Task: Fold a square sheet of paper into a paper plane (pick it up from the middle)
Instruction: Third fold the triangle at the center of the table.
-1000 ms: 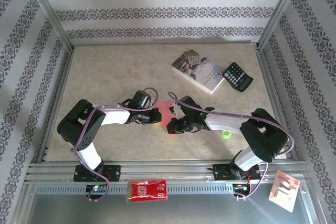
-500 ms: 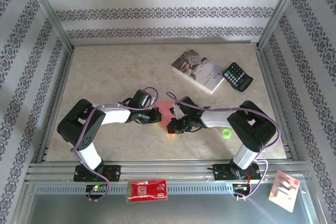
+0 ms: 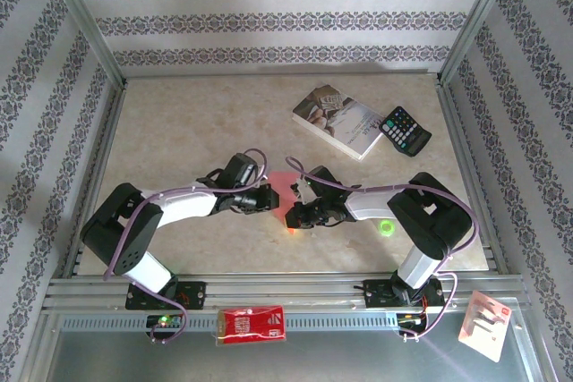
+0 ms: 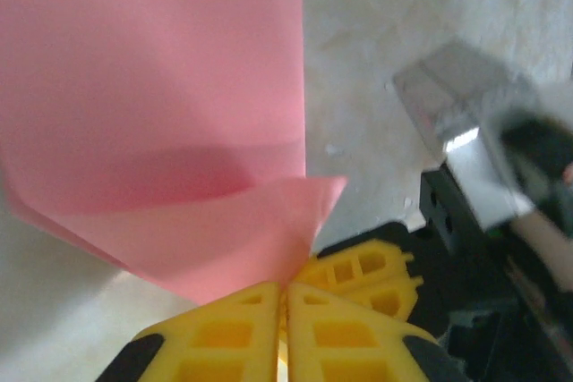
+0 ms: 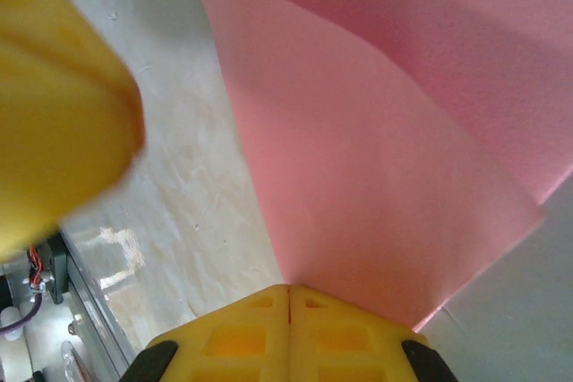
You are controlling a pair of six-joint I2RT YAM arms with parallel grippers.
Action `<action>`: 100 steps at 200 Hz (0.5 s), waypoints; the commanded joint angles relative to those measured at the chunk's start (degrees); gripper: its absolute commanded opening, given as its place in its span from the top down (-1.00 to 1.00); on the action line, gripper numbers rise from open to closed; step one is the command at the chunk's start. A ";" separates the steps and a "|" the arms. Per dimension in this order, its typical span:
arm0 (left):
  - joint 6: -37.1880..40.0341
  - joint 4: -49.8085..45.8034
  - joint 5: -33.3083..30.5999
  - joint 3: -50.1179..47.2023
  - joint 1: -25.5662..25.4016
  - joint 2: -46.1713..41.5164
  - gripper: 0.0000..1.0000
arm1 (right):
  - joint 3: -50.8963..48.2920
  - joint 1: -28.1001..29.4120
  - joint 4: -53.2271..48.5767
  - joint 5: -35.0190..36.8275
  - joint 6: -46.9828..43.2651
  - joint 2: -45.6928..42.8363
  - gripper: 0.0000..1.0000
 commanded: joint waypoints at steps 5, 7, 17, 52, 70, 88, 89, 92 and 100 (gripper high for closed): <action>-4.08 4.00 1.66 -0.83 -1.49 2.22 0.91 | -2.28 -0.17 -4.52 3.16 -0.40 1.73 0.98; -4.17 4.18 1.76 -0.77 -1.51 2.45 0.91 | -2.24 -0.15 -4.51 3.16 -0.38 1.73 0.98; -4.07 4.53 1.96 -0.47 -1.52 3.42 0.93 | -2.23 -0.18 -4.74 3.25 -0.52 1.80 0.98; -1.72 2.29 -0.17 0.92 -1.02 6.16 0.98 | -2.41 -0.41 -6.25 4.21 -0.69 2.39 0.99; -0.92 2.16 -0.17 0.97 -0.30 7.45 0.99 | -2.67 -0.70 -7.31 4.81 -1.01 2.89 1.00; -0.36 2.29 -0.32 0.69 0.50 8.08 0.98 | -2.61 -0.77 -8.70 5.28 -1.41 3.38 1.00; -0.35 2.22 -0.25 0.65 0.55 8.09 0.98 | -2.61 -0.77 -8.70 5.28 -1.41 3.38 1.00; -0.26 2.29 -0.24 0.54 0.73 8.09 0.98 | -2.59 -0.77 -8.99 5.27 -1.52 3.40 1.00; -0.10 2.33 -0.30 0.33 1.38 8.09 0.99 | -2.58 -0.72 -9.64 5.52 -1.66 3.44 1.00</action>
